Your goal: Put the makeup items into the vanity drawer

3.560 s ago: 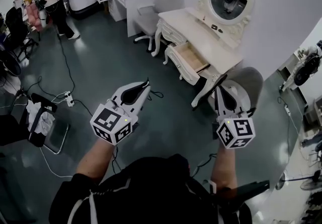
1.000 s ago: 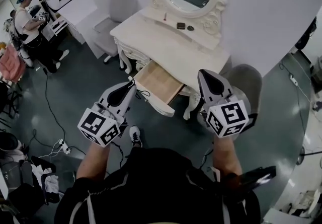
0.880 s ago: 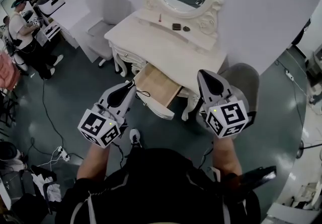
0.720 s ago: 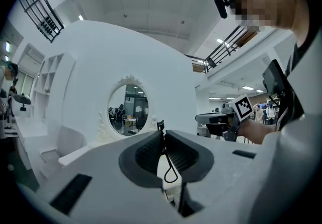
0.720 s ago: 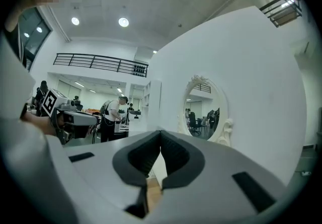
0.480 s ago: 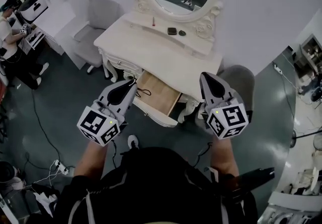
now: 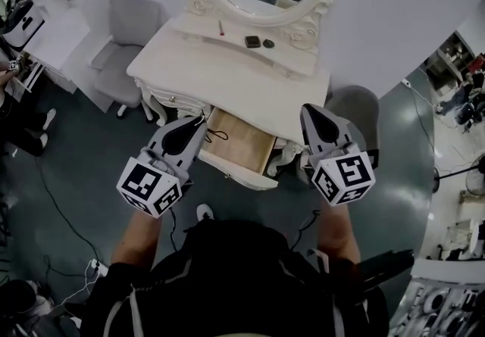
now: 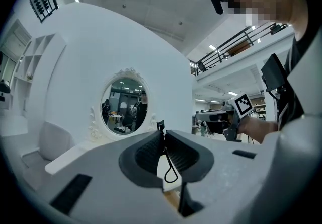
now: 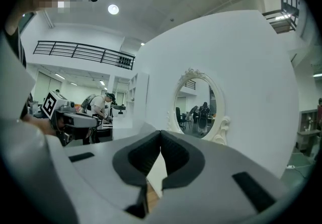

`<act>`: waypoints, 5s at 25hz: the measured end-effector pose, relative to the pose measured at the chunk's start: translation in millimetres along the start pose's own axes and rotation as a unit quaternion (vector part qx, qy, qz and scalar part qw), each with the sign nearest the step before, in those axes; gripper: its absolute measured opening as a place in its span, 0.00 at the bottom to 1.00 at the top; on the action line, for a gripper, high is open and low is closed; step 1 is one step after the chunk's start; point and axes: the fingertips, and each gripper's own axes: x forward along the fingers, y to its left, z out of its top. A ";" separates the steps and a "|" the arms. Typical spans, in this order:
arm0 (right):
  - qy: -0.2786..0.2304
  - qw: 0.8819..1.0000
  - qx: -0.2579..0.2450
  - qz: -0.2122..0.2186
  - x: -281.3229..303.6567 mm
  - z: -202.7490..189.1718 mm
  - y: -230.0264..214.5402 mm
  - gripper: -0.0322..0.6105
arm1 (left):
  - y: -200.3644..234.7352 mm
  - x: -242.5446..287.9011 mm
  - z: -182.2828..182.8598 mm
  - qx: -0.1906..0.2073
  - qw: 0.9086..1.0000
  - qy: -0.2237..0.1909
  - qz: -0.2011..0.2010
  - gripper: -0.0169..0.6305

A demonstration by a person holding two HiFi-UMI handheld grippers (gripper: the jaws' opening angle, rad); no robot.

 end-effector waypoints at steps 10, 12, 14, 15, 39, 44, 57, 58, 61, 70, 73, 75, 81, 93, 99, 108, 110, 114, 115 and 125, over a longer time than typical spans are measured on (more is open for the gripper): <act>0.025 0.998 0.004 -0.053 17.7 -6.2 11.2 0.06 | 38.5 15.1 -15.0 -0.013 0.998 0.014 -0.056 0.06; 0.030 0.998 0.005 -0.056 18.8 -9.0 6.1 0.06 | 41.7 22.9 -18.1 -0.017 0.998 0.016 -0.058 0.06; 0.031 0.998 0.006 -0.057 22.3 -10.4 -2.0 0.06 | 45.0 33.1 -19.9 -0.016 0.998 0.018 -0.057 0.06; 0.031 0.998 0.007 -0.056 24.6 -11.9 -6.0 0.06 | 46.6 37.9 -21.3 -0.015 0.998 0.020 -0.055 0.06; 0.078 0.995 0.040 -0.044 45.5 -83.9 -96.3 0.06 | 70.4 147.8 -151.5 -0.053 0.990 0.129 -0.006 0.06; 0.100 0.993 0.047 -0.045 42.1 -101.3 -103.0 0.06 | 75.8 159.6 -208.5 -0.069 0.981 0.183 0.000 0.06; 0.139 0.987 0.068 -0.048 26.1 -149.0 -119.8 0.06 | 72.6 185.3 -337.0 -0.055 0.953 0.297 -0.007 0.06; 0.141 0.986 0.069 -0.049 25.6 -152.9 -121.1 0.06 | 72.5 187.5 -347.5 -0.051 0.950 0.307 -0.008 0.06; 0.142 0.985 0.078 -0.053 21.5 -162.3 -125.2 0.06 | 67.5 192.2 -372.3 -0.034 0.942 0.335 -0.021 0.06; 0.156 0.983 0.088 -0.052 11.5 -177.5 -118.8 0.06 | 68.5 197.6 -431.1 0.005 0.918 0.394 -0.035 0.06; 0.165 0.981 0.086 -0.061 6.1 -184.6 -121.3 0.06 | 67.1 201.1 -448.2 0.019 0.909 0.413 -0.048 0.06; 0.169 0.979 0.089 -0.071 1.8 -190.5 -124.4 0.06 | 65.2 202.5 -459.2 0.024 0.901 0.428 -0.057 0.06; 0.184 0.975 0.091 -0.088 -3.3 -203.1 -123.1 0.06 | 64.0 209.2 -491.7 0.078 0.875 0.466 -0.104 0.06; 0.206 0.965 0.100 -0.125 -16.2 -222.6 -123.2 0.06 | 59.5 209.6 -537.2 0.104 0.839 0.513 -0.151 0.06; 0.210 0.963 0.105 -0.135 -19.4 -234.1 -120.3 0.06 | 62.9 211.4 -550.0 0.089 0.835 0.522 -0.150 0.07; 0.209 0.961 0.108 -0.146 -28.3 -231.9 -117.2 0.06 | 63.3 206.7 -559.5 0.095 0.826 0.536 -0.147 0.07; 0.207 0.961 0.111 -0.147 -29.3 -233.7 -115.5 0.06 | 63.7 208.3 -560.4 0.096 0.827 0.533 -0.148 0.07; 0.206 0.961 0.114 -0.148 -33.0 -233.3 -111.4 0.06 | 61.4 207.1 -561.5 0.092 0.828 0.532 -0.154 0.07; 0.205 0.961 0.115 -0.148 -33.5 -232.5 -111.3 0.06 | 60.9 206.1 -561.5 0.087 0.826 0.534 -0.156 0.08; 0.199 0.962 0.105 -0.152 -43.0 -222.7 -109.6 0.06 | 65.1 201.1 -558.3 0.083 0.822 0.541 -0.157 0.25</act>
